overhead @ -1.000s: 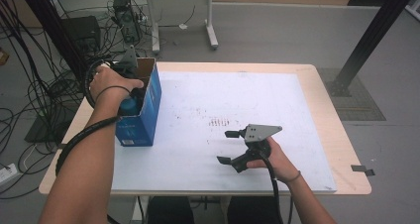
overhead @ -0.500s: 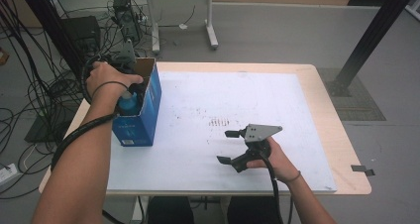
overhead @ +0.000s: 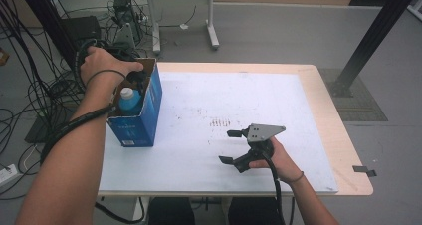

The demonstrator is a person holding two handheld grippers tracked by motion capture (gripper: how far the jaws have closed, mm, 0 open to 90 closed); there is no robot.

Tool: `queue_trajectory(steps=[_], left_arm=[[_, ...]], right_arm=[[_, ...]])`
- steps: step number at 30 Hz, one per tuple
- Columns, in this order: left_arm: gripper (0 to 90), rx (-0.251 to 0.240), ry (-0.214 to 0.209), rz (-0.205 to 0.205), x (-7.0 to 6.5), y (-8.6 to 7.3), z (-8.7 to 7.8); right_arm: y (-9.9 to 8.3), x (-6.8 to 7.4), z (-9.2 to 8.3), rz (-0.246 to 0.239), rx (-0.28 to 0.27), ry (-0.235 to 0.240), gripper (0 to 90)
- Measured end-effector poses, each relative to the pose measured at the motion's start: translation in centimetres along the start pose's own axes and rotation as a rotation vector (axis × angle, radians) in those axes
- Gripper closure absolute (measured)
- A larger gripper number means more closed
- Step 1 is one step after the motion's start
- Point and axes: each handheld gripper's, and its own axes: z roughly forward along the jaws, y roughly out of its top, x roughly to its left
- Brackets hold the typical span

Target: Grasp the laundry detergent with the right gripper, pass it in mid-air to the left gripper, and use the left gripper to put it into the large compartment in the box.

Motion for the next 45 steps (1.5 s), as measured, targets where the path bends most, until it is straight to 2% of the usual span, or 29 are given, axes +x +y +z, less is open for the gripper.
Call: queue_trajectory(steps=[7, 9, 10, 12, 15, 17, 19, 20, 21, 23, 26, 30, 31, 32, 36, 37, 38, 41, 45], left_arm=[[16.9, -0.023, 0.002, 0.031, -0.7, -0.7, -1.6], [15.6, -0.031, -0.015, 0.042, -0.7, -0.9, -1.9], [14.9, -0.037, -0.007, 0.050, -1.1, -1.0, -2.2], [12.8, -0.049, -0.019, 0.062, -1.3, -1.2, -2.6], [8.6, -0.063, -0.038, 0.094, -1.8, -1.5, -3.2], [7.8, -0.073, -0.036, 0.120, -2.6, -1.7, -3.4], [6.1, -0.079, -0.054, 0.137, -3.2, -1.8, -3.5], [5.6, -0.086, -0.059, 0.158, -3.8, -2.0, -3.5], [5.7, -0.086, -0.059, 0.158, -3.8, -2.0, -3.5], [5.4, -0.085, -0.059, 0.195, -4.9, -2.0, -3.3], [5.5, -0.086, -0.066, 0.233, -5.8, -2.0, -3.1], [5.5, -0.092, -0.080, 0.274, -7.2, -2.1, -2.4], [5.3, -0.092, -0.080, 0.274, -7.2, -2.1, -2.4], [5.1, -0.095, -0.093, 0.303, -7.7, -2.2, -1.9], [5.1, -0.085, -0.109, 0.356, -9.2, -2.2, -0.7], [5.2, -0.085, -0.109, 0.356, -9.2, -2.2, -0.7], [5.2, -0.094, -0.114, 0.384, -9.9, -2.4, -0.2], [5.2, -0.093, -0.095, 0.419, -11.3, -2.7, 0.5], [5.2, -0.105, -0.106, 0.467, -12.4, -3.2, 1.4]], right_arm=[[0.3, 0.0, -0.4, -0.001, -0.004, -0.007, 12.1], [0.5, 0.0, -0.4, -0.002, -0.002, -0.007, 12.0], [0.6, 0.0, -0.5, -0.002, 0.001, -0.011, 12.0], [0.7, -0.1, -0.6, 0.003, 0.000, -0.011, 12.0], [1.1, -0.1, -0.7, 0.008, 0.003, -0.020, 12.0], [1.4, -0.1, -0.8, 0.008, 0.009, -0.027, 12.0], [1.5, -0.2, -0.9, 0.013, 0.011, -0.032, 11.9], [1.7, -0.1, -1.0, 0.011, 0.015, -0.040, 11.9], [1.7, -0.1, -1.0, 0.011, 0.015, -0.040, 11.9], [2.0, -0.2, -1.2, 0.015, 0.022, -0.060, 11.7], [2.3, -0.2, -1.6, 0.027, 0.031, -0.083, 11.4], [2.9, -0.3, -2.1, 0.040, 0.061, -0.112, 11.1], [3.1, -0.3, -2.3, 0.045, 0.072, -0.124, 11.0], [3.2, -0.3, -2.4, 0.047, 0.076, -0.132, 11.0], [4.0, -0.6, -2.9, 0.072, 0.119, -0.156, 11.0], [4.2, -0.8, -3.1, 0.081, 0.132, -0.163, 11.0], [4.3, -0.8, -3.2, 0.086, 0.138, -0.170, 11.0], [5.0, -1.3, -3.7, 0.135, 0.181, -0.188, 10.8], [5.4, -1.5, -4.4, 0.153, 0.216, -0.227, 10.8]])
